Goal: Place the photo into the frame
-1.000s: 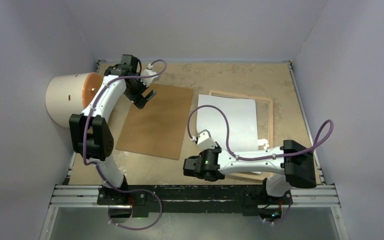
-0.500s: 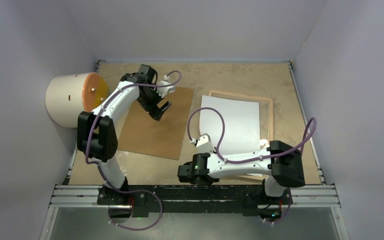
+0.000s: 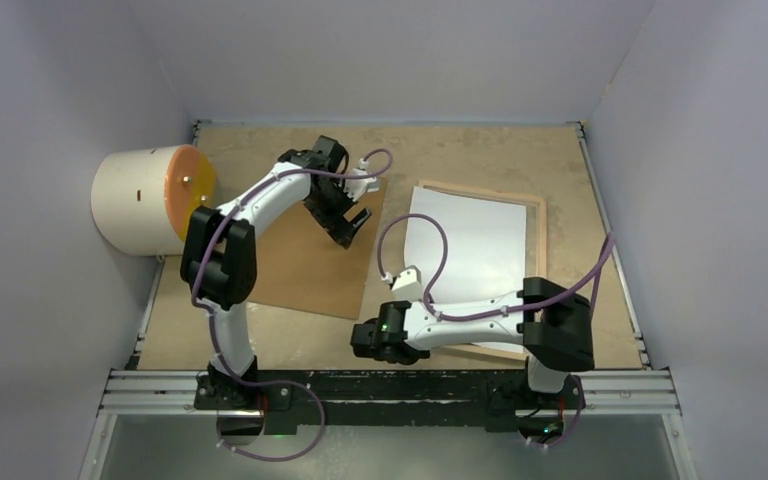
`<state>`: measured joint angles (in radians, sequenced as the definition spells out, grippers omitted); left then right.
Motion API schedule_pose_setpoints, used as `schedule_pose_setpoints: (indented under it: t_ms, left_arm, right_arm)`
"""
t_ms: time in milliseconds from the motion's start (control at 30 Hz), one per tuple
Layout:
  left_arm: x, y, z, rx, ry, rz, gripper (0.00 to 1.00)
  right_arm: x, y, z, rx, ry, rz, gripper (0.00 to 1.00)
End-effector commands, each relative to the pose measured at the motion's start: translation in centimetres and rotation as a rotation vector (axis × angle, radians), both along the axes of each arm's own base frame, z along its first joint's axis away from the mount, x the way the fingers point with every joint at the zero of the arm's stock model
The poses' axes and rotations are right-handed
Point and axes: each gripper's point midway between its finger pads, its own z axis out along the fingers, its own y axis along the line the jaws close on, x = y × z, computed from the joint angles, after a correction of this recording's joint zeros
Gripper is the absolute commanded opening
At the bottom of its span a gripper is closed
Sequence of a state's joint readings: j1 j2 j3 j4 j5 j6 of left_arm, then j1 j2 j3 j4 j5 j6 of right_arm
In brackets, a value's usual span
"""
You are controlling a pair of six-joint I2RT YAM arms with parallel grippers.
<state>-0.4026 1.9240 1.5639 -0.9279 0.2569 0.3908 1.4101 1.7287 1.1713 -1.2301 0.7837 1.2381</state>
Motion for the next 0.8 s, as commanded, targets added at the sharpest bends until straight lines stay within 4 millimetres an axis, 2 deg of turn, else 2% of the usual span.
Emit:
schedule_pose_setpoints:
  t_ms: [0,167,300,400,533,600,667,733,767]
  left_arm:
    - [1.4,-1.5,1.1,-0.047,-0.034,0.005,0.99]
    - [1.8,-1.5,1.2,-0.045,-0.047,0.001,0.99]
    - [1.7,-1.4,1.0,-0.036,-0.045,-0.004,0.99]
    - [1.7,-1.0,0.9,-0.02,-0.053,-0.01,0.99]
    - [1.7,-0.8,0.8,-0.009,-0.061,-0.016,0.99]
    - [1.7,-1.0,0.6,-0.016,-0.052,-0.016,0.99]
    - [1.6,-1.4,0.2,-0.024,-0.042,-0.019,0.99]
    - [1.5,-1.9,-0.1,-0.024,-0.033,-0.027,0.99]
    - [1.5,-2.0,-0.1,-0.023,-0.032,-0.029,0.99]
  right_arm:
    - [0.7,-0.8,0.2,0.017,-0.014,-0.041,0.0]
    - [1.2,-2.8,0.4,0.032,-0.001,-0.064,0.0]
    - [2.1,-3.1,0.8,-0.021,-0.007,-0.035,0.0]
    - [2.2,-3.2,0.2,-0.01,0.016,-0.016,0.0]
    - [2.0,-4.6,-0.4,-0.031,0.032,-0.074,0.0]
    - [2.2,-4.0,-0.2,0.012,0.01,-0.092,0.0]
    - [1.8,-1.9,-0.7,0.124,0.035,-0.072,0.02]
    - [1.0,-0.4,-1.3,0.222,0.093,-0.055,0.38]
    - [0.8,0.1,-1.3,0.258,0.112,-0.043,0.47]
